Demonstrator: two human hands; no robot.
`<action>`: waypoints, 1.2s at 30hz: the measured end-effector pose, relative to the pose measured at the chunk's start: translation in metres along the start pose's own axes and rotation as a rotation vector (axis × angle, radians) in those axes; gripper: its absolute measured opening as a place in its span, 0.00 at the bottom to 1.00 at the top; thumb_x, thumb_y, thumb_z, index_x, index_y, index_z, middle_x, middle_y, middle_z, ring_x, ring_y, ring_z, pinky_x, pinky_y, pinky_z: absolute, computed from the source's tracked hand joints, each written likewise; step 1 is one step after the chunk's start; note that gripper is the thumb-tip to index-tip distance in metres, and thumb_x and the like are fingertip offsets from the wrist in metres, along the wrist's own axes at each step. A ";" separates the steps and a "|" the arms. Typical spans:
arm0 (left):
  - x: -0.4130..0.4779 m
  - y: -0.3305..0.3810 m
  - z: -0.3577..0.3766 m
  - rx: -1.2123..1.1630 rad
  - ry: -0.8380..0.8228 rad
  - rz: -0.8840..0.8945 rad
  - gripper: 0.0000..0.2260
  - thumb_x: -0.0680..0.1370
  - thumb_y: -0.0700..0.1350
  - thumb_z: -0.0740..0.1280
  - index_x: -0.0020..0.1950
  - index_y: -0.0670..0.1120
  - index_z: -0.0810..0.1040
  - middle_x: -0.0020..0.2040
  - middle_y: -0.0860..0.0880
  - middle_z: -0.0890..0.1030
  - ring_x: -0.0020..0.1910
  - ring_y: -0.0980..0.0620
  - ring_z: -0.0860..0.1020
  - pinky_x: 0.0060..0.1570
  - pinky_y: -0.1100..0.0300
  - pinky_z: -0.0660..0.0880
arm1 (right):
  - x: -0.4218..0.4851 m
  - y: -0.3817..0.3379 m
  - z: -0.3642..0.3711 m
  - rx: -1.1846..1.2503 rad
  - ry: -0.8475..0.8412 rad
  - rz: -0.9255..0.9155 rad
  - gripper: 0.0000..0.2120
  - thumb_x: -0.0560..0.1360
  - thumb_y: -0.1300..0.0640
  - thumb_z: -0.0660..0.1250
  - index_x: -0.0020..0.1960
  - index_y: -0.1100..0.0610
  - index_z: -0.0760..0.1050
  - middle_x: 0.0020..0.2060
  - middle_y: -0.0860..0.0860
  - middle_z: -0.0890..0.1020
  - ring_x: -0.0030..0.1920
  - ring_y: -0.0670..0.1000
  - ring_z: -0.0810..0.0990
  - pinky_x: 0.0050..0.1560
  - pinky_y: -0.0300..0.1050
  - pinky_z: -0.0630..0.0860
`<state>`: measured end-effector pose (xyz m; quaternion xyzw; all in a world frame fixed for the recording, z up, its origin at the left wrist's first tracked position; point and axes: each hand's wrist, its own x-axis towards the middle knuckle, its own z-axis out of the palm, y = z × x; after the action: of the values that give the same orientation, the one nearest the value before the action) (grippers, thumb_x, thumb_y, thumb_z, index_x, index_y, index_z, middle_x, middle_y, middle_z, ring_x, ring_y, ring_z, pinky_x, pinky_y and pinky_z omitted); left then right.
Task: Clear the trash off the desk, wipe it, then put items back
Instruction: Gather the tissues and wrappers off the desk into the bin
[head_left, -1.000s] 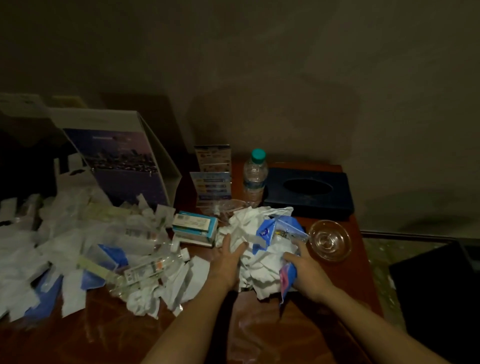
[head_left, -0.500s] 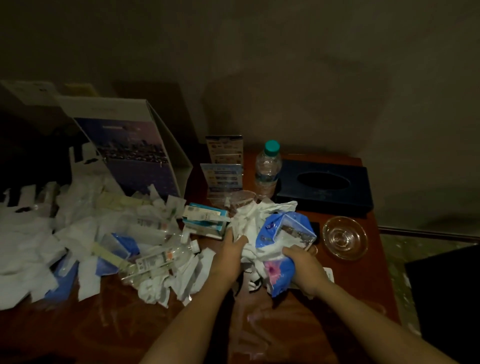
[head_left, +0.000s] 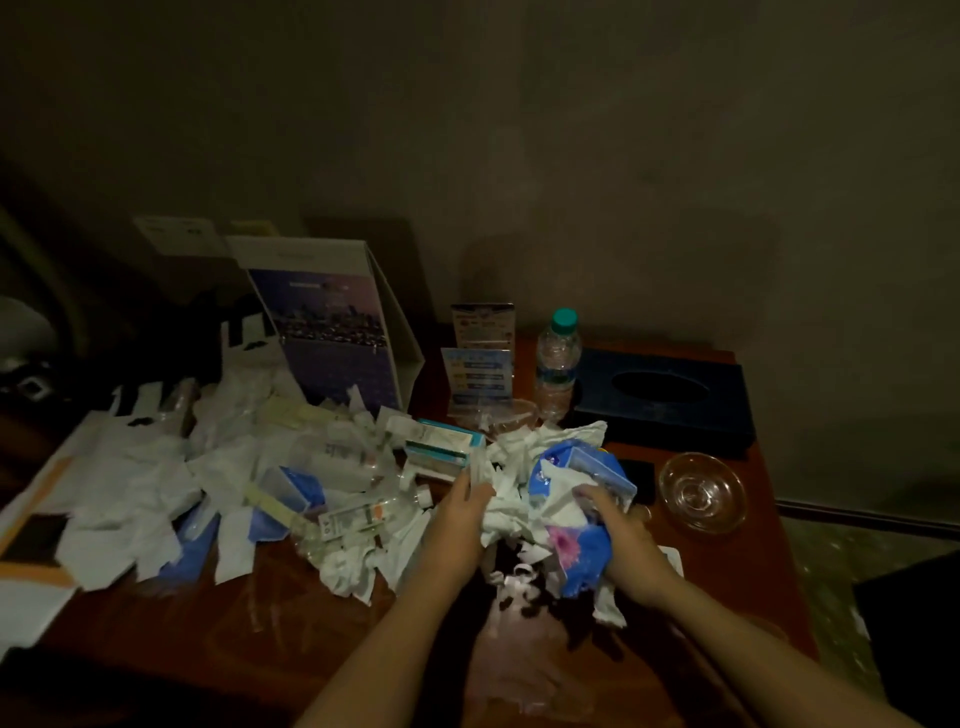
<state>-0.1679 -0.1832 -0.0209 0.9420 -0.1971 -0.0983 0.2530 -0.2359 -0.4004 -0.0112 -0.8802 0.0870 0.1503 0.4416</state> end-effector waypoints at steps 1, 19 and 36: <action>-0.004 -0.002 -0.004 -0.017 0.011 -0.017 0.16 0.74 0.45 0.69 0.60 0.47 0.72 0.67 0.47 0.67 0.60 0.46 0.73 0.54 0.57 0.74 | 0.000 -0.005 0.001 -0.009 -0.017 -0.016 0.30 0.75 0.62 0.68 0.71 0.48 0.61 0.59 0.52 0.73 0.55 0.47 0.73 0.52 0.38 0.71; -0.046 -0.035 0.005 -0.032 -0.048 -0.394 0.35 0.75 0.50 0.68 0.71 0.68 0.49 0.69 0.48 0.69 0.64 0.46 0.72 0.63 0.49 0.71 | 0.068 0.003 0.016 -0.338 -0.148 0.168 0.28 0.72 0.55 0.70 0.68 0.60 0.64 0.62 0.59 0.75 0.59 0.58 0.75 0.55 0.46 0.72; -0.033 -0.017 0.012 0.039 -0.179 -0.404 0.31 0.77 0.44 0.65 0.76 0.58 0.56 0.63 0.44 0.73 0.61 0.44 0.74 0.59 0.54 0.72 | 0.097 0.004 0.015 -0.596 -0.267 -0.022 0.47 0.73 0.59 0.68 0.77 0.43 0.37 0.66 0.54 0.73 0.60 0.56 0.76 0.49 0.46 0.75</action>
<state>-0.1952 -0.1607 -0.0372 0.9547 -0.0279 -0.2263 0.1914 -0.1489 -0.3931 -0.0556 -0.9442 -0.0292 0.2784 0.1734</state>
